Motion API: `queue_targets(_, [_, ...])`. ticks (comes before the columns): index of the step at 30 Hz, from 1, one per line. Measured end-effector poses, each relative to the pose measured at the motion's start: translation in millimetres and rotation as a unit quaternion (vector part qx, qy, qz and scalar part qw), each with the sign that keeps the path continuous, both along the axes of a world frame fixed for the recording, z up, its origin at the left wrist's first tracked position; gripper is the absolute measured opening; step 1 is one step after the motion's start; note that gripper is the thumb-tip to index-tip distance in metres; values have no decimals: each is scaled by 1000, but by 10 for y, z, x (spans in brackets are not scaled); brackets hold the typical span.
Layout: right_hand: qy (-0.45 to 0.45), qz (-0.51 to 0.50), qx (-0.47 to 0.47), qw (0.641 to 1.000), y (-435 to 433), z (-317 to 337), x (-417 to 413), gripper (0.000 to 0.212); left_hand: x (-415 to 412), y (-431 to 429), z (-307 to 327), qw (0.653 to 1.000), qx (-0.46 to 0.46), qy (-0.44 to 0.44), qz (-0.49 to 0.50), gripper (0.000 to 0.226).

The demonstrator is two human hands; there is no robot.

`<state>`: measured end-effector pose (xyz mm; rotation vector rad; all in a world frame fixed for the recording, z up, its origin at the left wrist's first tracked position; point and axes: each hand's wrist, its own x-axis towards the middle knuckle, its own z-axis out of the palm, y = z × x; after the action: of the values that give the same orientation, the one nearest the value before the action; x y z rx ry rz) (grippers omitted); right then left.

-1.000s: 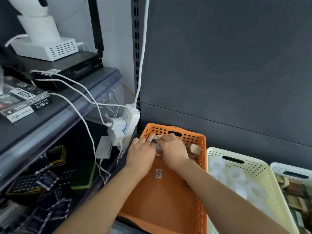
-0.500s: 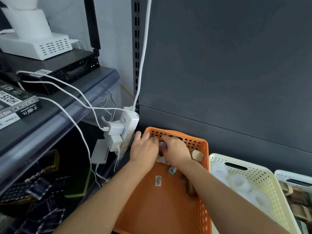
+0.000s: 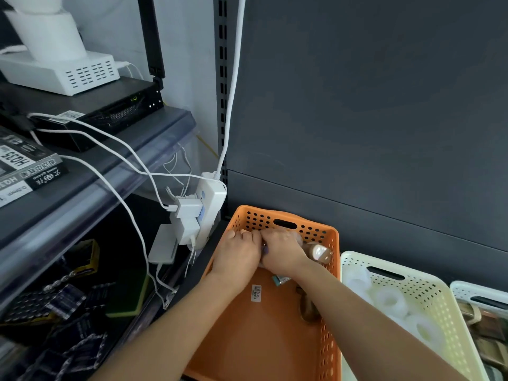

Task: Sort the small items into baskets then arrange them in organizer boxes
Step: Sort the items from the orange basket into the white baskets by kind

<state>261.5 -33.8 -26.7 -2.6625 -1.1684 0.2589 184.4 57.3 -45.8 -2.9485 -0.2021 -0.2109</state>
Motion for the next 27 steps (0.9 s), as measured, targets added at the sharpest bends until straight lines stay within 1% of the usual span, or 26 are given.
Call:
queue_targets(1, [14,-8,5,1000,-2,9,2,22,1,-32,11,1000,-24,7,18,41])
queue_targets(3, [46,-23,18,999,-15,5,26,28,14,-90,41,995,-83,12,48,36])
queue_targets(4, [68,-28,29,997,-31,1,41,33,19,-103,33,990,-118,18,71,43])
queue_targets(6, [110,-31,46,992,-61,-1,52,44,-24,-102,4,974,-197,41,104,70])
queue_targets(7, [114,-28,46,992,-69,2,46,49,-54,-90,-10,964,-234,47,117,83])
queue_targets(8, [103,-22,41,994,-68,3,38,51,-92,-89,-12,954,-268,49,125,90])
queue_targets(9, [88,-17,29,996,-59,5,27,51,-134,-98,2,945,-296,49,129,89])
queue_targets(11, [71,-9,1,997,-30,19,9,49,-209,-132,37,936,-321,51,138,71])
queue_targets(12, [71,-4,-10,997,-13,29,4,46,-240,-146,51,933,-323,51,149,62])
queue_targets(13, [74,4,-19,997,4,41,5,42,-268,-151,62,932,-321,52,162,59])
queue_targets(14, [76,14,-29,997,22,37,10,39,-302,-151,72,931,-316,60,174,62])
queue_targets(16, [66,34,-59,996,59,43,-8,36,-387,-158,84,935,-287,100,184,77])
queue_targets(17, [48,42,-72,995,79,43,-31,33,-440,-170,94,937,-271,124,181,79])
queue_targets(18, [24,51,-76,995,105,29,-54,27,-499,-183,112,940,-257,141,175,74])
queue_targets(19, [-1,60,-77,995,134,9,-86,22,-548,-189,134,943,-246,150,167,63])
queue_targets(21, [-54,78,-90,991,199,-39,-170,22,-609,-186,171,946,-233,163,154,42])
queue_targets(22, [-74,87,-102,988,226,-65,-214,23,-629,-185,178,947,-229,170,145,34])
queue_targets(25, [-97,111,-125,981,253,-113,-314,20,-679,-202,185,948,-219,194,124,28])
queue_targets(27, [-68,93,-105,988,225,-126,-328,20,-714,-204,174,950,-216,194,118,30])
